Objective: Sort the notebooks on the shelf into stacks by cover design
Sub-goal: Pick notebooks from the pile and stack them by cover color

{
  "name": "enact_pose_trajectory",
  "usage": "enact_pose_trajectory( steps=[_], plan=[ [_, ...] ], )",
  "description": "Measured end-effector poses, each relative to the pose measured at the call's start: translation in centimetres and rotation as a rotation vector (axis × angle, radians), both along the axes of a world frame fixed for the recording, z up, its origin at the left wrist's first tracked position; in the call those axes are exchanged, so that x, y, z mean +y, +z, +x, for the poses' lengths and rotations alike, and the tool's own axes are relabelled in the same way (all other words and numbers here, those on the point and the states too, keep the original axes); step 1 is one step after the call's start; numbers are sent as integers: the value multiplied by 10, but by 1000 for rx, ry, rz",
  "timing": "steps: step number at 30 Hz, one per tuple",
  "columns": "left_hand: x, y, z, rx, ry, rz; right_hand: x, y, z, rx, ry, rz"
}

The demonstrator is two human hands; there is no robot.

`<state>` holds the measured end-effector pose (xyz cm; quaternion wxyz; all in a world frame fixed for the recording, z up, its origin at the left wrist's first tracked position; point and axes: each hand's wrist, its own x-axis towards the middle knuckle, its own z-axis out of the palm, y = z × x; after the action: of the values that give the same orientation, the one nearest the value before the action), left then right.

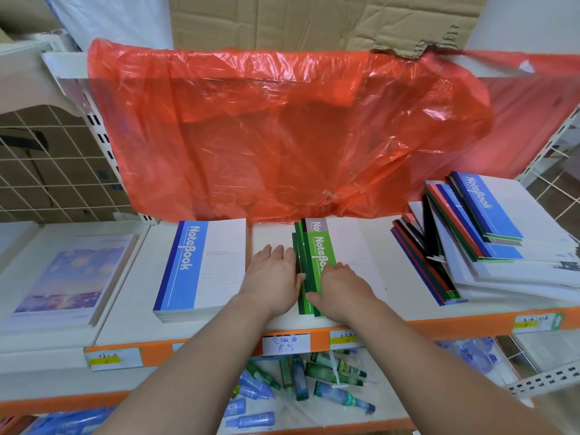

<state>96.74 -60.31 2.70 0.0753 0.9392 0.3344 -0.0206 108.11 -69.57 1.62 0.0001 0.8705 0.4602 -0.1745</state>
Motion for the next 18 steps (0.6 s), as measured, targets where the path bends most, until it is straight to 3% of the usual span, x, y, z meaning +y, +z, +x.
enact_pose_trajectory(
  steps=[5,9,12,14,18],
  plan=[
    [1,-2,1,7,1,19,3,3,-4,9,24,-73],
    [4,-4,-1,-3,3,16,1,14,-7,-36,55,56],
    [3,0,1,-244,66,-102,-1,25,-5,-39,-23,169],
    [1,9,5,-460,234,-312,-2,36,-7,21,-77,262],
    [1,21,13,-784,551,-1118,-5,44,-17,350,39,517]
  ],
)
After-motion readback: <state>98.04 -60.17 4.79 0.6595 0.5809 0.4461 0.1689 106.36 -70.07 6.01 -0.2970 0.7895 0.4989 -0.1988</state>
